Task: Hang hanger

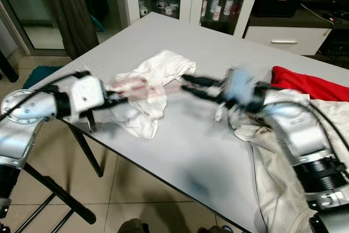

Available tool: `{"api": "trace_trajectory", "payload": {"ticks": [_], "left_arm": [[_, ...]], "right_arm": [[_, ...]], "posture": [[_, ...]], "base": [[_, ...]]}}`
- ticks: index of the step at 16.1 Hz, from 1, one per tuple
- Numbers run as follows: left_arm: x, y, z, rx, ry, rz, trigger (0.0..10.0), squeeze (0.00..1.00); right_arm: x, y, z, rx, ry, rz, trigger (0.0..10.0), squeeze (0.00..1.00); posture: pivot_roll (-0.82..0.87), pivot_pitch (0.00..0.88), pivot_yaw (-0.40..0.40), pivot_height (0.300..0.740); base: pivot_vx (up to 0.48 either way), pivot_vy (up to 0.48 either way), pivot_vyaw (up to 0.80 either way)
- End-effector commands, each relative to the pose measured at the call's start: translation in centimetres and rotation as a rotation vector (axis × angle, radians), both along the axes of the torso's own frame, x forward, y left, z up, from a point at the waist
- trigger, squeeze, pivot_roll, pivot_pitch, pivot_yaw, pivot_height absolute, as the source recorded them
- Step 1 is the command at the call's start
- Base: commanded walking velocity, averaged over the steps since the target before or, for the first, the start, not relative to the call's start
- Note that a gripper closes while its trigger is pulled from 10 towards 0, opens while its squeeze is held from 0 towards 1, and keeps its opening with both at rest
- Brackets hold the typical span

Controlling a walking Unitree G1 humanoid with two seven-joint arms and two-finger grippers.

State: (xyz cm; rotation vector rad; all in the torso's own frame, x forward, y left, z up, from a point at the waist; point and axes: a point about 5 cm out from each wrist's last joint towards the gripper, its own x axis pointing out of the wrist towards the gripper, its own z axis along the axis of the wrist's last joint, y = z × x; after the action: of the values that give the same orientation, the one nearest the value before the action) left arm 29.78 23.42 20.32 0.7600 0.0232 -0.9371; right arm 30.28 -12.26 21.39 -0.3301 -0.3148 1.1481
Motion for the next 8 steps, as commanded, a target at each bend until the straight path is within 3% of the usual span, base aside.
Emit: {"api": "trace_trajectory", "payload": {"ticks": [1,3,4,7,8], "left_arm": [[0.4,0.6,1.4,-0.054,-0.050,0.045,0.0,0.00],[0.3,1.6,2.2,-0.069,-0.063,0.081,0.0,0.00],[0.2,2.5,2.8,-0.076,-0.080,0.107,0.0,0.00],[-0.2,3.4,3.7,-0.144,-0.115,0.149,0.0,0.00],[-0.6,3.3,3.2,-0.181,-0.113,0.164,0.0,0.00]], "right_arm": [[0.3,-1.3,0.7,0.073,0.049,-0.037,10.0,0.00],[1.1,-2.7,0.6,0.177,0.135,-0.110,10.0,0.00],[1.4,-3.2,-0.3,0.184,0.186,-0.144,10.0,0.00],[0.7,-1.5,-2.6,0.126,0.296,-0.113,10.0,0.00],[0.5,0.7,-3.6,0.143,0.379,-0.080,10.0,0.00]], "posture": [[0.05,0.000,0.008,0.740],[0.05,0.000,0.006,0.740],[0.05,0.000,0.006,0.740],[0.06,0.000,0.003,0.740],[0.06,0.000,-0.001,0.740]], "base": [[0.000,0.000,0.00],[0.000,0.000,0.00],[0.000,0.000,0.00],[0.000,0.000,0.00],[0.000,0.000,0.00]]}}
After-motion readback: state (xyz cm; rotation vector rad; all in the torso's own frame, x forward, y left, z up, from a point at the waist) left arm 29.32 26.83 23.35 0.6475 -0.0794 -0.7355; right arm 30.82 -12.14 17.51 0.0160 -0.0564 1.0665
